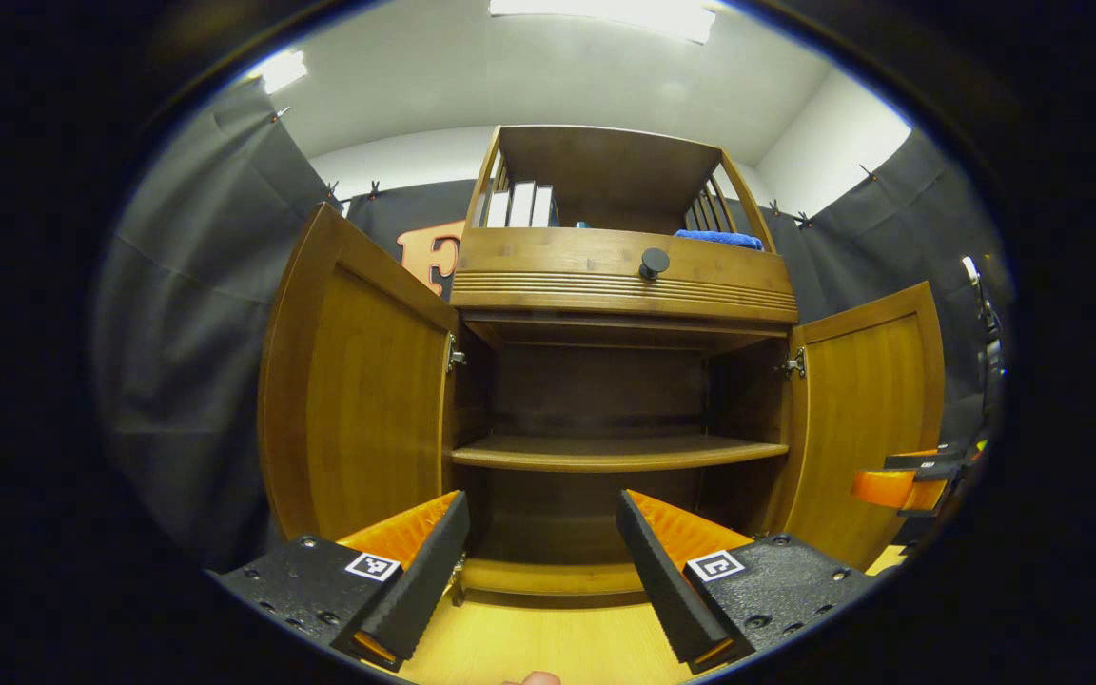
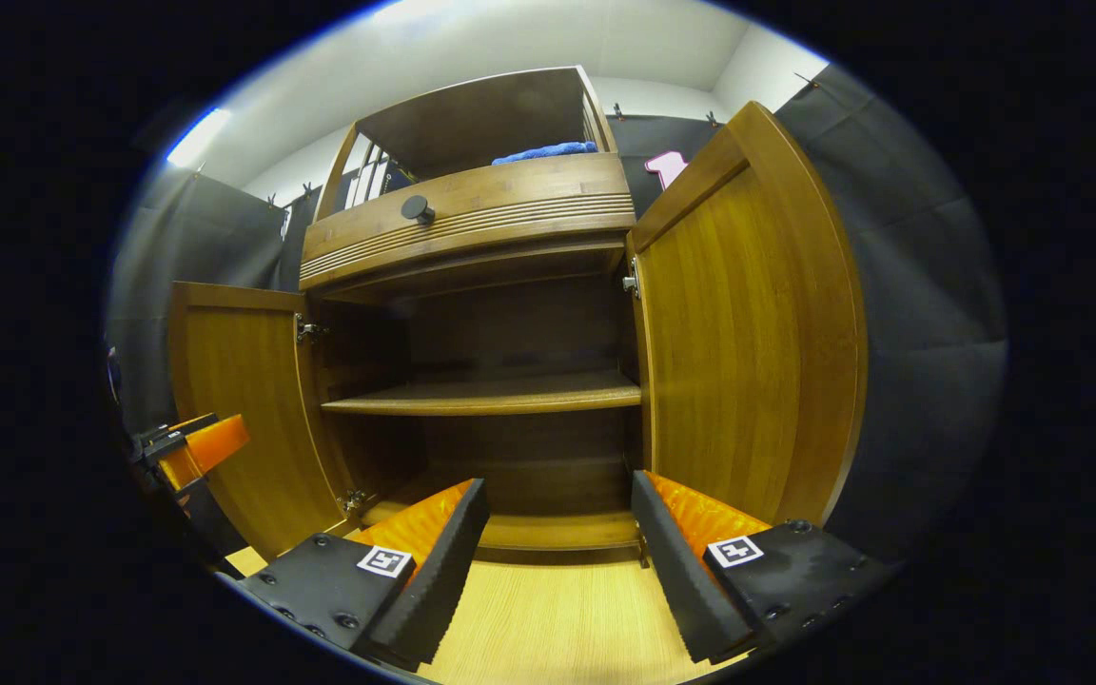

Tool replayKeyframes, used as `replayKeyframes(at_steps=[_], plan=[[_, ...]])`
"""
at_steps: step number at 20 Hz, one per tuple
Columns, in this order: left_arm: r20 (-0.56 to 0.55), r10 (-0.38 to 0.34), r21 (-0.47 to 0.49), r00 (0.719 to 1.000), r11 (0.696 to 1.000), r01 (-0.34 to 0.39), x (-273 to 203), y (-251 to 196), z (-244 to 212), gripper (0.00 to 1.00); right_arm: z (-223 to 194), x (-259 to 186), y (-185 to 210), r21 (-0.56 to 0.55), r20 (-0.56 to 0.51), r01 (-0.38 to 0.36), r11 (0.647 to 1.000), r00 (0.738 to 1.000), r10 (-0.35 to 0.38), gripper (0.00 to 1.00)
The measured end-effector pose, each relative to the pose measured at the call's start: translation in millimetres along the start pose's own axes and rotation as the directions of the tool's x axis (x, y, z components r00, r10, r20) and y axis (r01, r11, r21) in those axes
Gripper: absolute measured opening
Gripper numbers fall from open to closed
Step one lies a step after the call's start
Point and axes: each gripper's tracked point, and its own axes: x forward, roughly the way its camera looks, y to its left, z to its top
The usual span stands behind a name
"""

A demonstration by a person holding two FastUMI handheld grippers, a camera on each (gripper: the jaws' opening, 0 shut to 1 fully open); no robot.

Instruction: Open the right door of the double-door shoe cabinet with the right hand, and open the left door with the left hand.

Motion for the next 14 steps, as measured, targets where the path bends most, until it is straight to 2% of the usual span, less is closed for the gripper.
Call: replayKeyframes(at_steps=[3,4,8,9,10,11,12,14], plan=[[0.0,-0.018,-0.011,1.0,1.0,0.018,-2,-5,-1,0.92,-2,-3,0,-0.001,-0.005,-0.002,1.0,1.0,0.002,0.98],[0.002,-0.021,-0.011,1.0,1.0,0.021,-3,-5,1,0.95,-1,-4,0,-0.001,-0.004,-0.001,1.0,1.0,0.001,0.98],[0.012,-0.023,0.005,1.0,1.0,0.023,-11,-8,4,0.92,0,-9,-2,-0.004,0.005,0.008,1.0,1.0,-0.008,0.98],[0.014,-0.026,0.004,1.0,1.0,0.026,-11,-8,4,0.92,1,-10,-3,-0.003,0.006,0.01,1.0,1.0,-0.01,0.89],[0.014,-0.03,0.002,0.999,1.0,0.03,-10,-9,3,0.95,0,-10,-3,-0.002,0.006,0.012,1.0,1.0,-0.012,0.89],[0.013,-0.034,0.0,0.999,0.999,0.034,-10,-9,3,0.92,0,-10,-3,-0.001,0.007,0.014,1.0,1.0,-0.014,0.89],[0.011,-0.037,0.001,0.999,0.999,0.037,-9,-10,3,0.98,0,-11,-3,0.0,0.007,0.015,1.0,1.0,-0.015,0.89],[0.01,-0.038,0.003,0.999,0.999,0.038,-10,-9,3,0.95,-1,-11,-3,-0.001,0.005,0.016,1.0,1.0,-0.016,0.89]])
